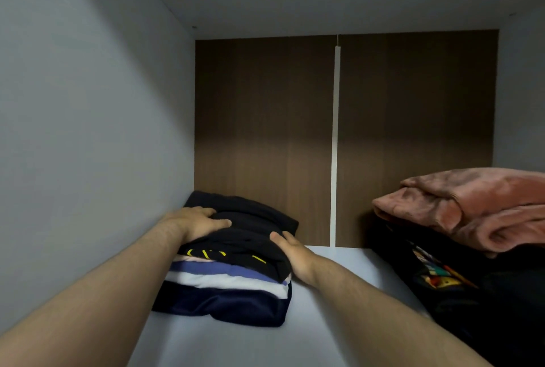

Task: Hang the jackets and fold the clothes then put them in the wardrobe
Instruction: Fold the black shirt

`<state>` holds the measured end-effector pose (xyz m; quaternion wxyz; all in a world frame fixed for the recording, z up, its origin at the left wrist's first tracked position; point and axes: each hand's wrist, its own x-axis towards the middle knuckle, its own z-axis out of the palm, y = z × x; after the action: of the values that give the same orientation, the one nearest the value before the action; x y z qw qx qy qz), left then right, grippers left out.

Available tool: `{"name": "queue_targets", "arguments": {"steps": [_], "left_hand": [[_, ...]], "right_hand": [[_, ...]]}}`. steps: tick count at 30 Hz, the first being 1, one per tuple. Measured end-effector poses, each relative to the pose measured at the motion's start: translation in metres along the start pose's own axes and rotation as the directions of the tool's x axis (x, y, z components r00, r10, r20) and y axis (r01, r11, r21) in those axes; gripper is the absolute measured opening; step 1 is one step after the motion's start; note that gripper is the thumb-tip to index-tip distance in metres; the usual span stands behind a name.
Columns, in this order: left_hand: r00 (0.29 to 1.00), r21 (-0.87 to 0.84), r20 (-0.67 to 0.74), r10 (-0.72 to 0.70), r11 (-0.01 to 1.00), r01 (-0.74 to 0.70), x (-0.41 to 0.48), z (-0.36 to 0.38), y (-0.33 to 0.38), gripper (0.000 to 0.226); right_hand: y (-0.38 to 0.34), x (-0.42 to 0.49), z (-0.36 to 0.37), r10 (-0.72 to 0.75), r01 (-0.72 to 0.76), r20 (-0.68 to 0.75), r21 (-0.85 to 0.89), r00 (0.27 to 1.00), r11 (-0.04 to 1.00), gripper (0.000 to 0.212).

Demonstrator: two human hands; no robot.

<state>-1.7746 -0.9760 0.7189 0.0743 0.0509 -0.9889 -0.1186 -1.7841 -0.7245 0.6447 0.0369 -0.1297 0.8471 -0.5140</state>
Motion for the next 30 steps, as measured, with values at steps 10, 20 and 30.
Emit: {"name": "queue_targets", "arguments": {"steps": [10, 20, 30], "left_hand": [[0.984, 0.205, -0.171, 0.047, 0.979, -0.012, -0.045, 0.018, 0.002, 0.058], [0.964, -0.157, -0.264, -0.007, 0.987, -0.036, -0.109, 0.028, 0.025, 0.049], [0.913, -0.106, -0.269, 0.305, 0.933, -0.343, -0.17, 0.022, 0.064, 0.061]], "right_hand": [[0.01, -0.043, -0.02, 0.088, -0.074, 0.086, -0.156, 0.992, 0.985, 0.07], [0.008, -0.103, -0.069, -0.238, 0.085, -0.036, -0.874, 0.971, 0.479, 0.047], [-0.013, -0.184, -0.082, -0.383, 0.2, 0.058, -0.918, 0.922, 0.343, 0.043]]}}
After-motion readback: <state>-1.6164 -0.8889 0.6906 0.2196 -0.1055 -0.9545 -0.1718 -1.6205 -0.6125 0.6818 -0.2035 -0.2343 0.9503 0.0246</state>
